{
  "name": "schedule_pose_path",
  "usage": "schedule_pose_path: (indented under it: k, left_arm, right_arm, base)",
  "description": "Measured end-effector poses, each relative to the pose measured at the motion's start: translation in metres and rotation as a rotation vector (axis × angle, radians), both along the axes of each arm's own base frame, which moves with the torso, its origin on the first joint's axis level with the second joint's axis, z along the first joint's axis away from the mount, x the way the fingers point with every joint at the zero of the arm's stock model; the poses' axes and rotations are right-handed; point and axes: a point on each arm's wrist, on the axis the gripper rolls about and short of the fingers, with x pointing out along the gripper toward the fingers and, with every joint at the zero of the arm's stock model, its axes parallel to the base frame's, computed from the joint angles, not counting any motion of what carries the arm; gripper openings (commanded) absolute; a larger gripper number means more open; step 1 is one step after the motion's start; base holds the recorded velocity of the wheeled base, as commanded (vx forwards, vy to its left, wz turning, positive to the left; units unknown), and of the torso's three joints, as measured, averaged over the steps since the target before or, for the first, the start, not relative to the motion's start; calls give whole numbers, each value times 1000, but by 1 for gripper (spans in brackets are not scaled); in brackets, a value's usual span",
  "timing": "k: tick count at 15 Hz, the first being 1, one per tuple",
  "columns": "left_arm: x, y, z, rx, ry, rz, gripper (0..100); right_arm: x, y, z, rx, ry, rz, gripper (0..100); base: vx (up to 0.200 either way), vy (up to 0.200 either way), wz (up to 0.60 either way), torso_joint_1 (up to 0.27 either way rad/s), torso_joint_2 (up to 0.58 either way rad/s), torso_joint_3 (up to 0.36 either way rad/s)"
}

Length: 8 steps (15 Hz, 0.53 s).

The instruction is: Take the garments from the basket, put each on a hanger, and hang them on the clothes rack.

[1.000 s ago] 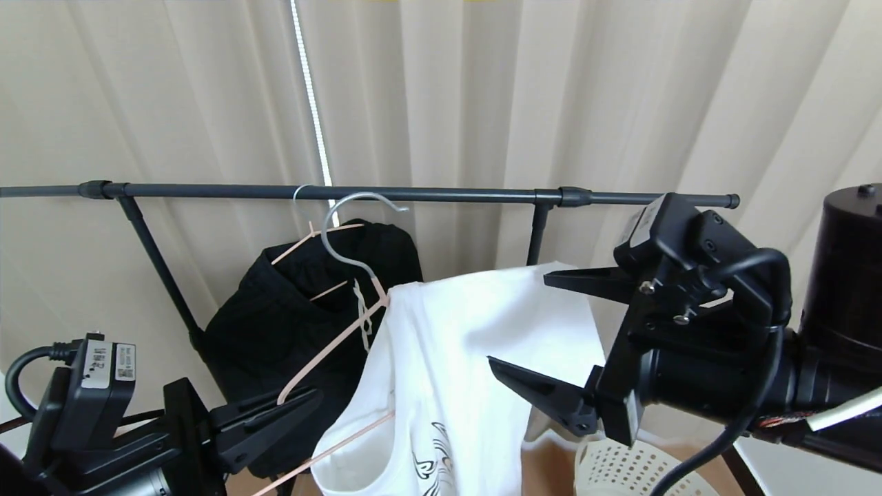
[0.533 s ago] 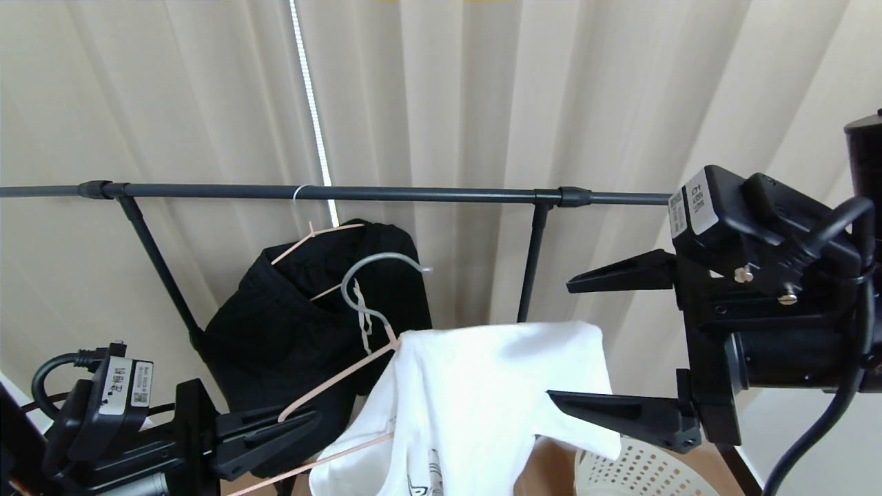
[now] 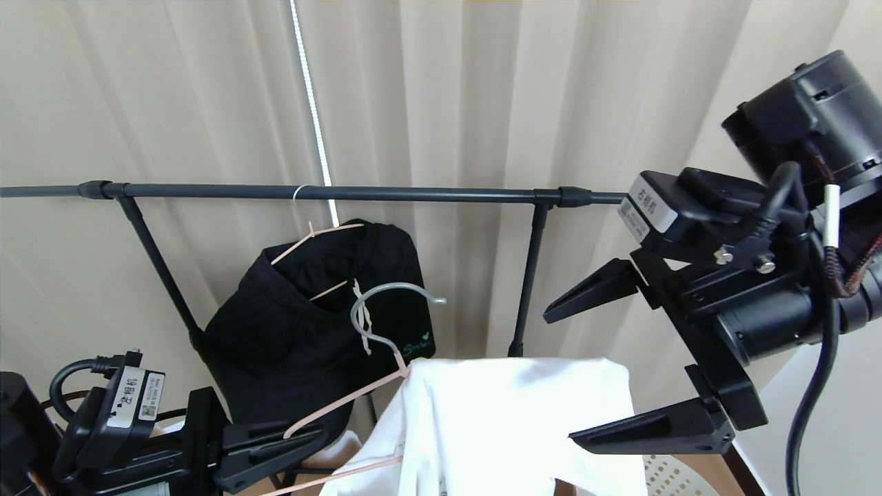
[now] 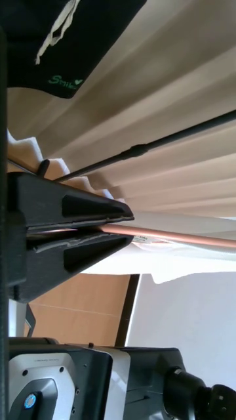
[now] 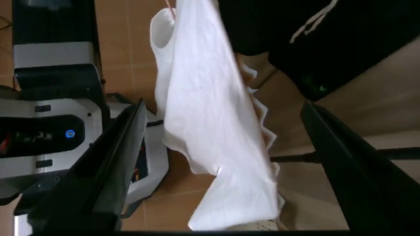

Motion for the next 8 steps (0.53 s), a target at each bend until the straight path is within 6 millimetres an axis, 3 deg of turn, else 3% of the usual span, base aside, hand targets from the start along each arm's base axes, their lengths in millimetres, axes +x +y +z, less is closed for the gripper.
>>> schedule_pose_path:
  k: [8]
  left_arm:
    - [-3,-1,2,-6,-10,-41,0]
  right_arm:
    - [36,37,-28,-78,110,59,100]
  base:
    - [0,0,0,0,0,0]
